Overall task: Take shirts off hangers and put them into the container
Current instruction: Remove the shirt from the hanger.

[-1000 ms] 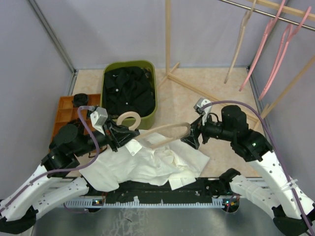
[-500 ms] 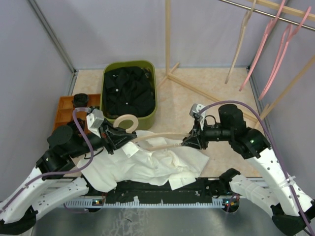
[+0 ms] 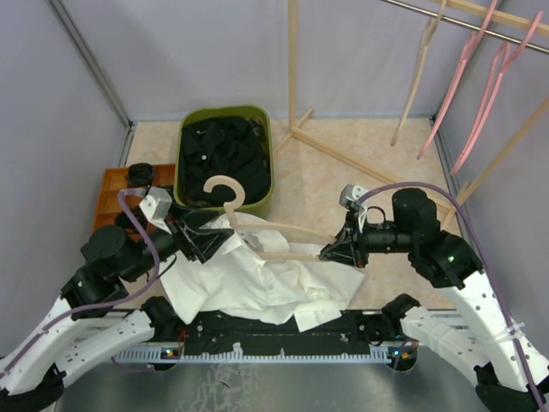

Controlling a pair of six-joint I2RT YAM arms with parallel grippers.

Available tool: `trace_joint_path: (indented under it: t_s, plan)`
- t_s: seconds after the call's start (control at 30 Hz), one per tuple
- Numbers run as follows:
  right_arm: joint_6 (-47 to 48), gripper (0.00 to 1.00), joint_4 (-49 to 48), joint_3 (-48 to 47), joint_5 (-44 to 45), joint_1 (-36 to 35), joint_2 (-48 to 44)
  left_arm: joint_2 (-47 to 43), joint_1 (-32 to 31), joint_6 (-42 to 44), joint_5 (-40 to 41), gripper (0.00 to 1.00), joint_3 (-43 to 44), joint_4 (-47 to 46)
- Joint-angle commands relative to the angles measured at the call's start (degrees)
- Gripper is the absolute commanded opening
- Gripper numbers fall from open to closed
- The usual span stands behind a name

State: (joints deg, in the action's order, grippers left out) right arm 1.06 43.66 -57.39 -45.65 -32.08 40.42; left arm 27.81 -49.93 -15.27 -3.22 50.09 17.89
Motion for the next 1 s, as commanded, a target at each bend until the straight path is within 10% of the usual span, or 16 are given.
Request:
trace_joint_path:
  t_s: [0.0,0.17,0.33,0.6,0.97]
  plan:
    - [-2.26,0.0,0.09,-3.44,2.08,0.39,-1.28,3.24,0.13,0.11,4.88,0.75,0.44,4.7]
    - [-3.27,0.0,2.82,-5.69,3.79,0.39,-2.03,6.34,0.19,-0.39,8.81,0.79,0.2,7.43]
    - [-2.82,0.0,7.39,-8.28,12.29,0.38,-2.46,8.12,0.18,-2.04,13.84,0.43,0.91,9.94]
    - [-0.48,0.0,14.67,-12.88,16.39,0.43,-4.05,2.89,0.16,-8.72,30.43,0.14,-0.54,15.56]
    - [2.34,0.0,20.87,-21.76,22.54,0.41,-9.03,2.69,0.15,-13.96,34.32,0.0,-1.74,20.32]
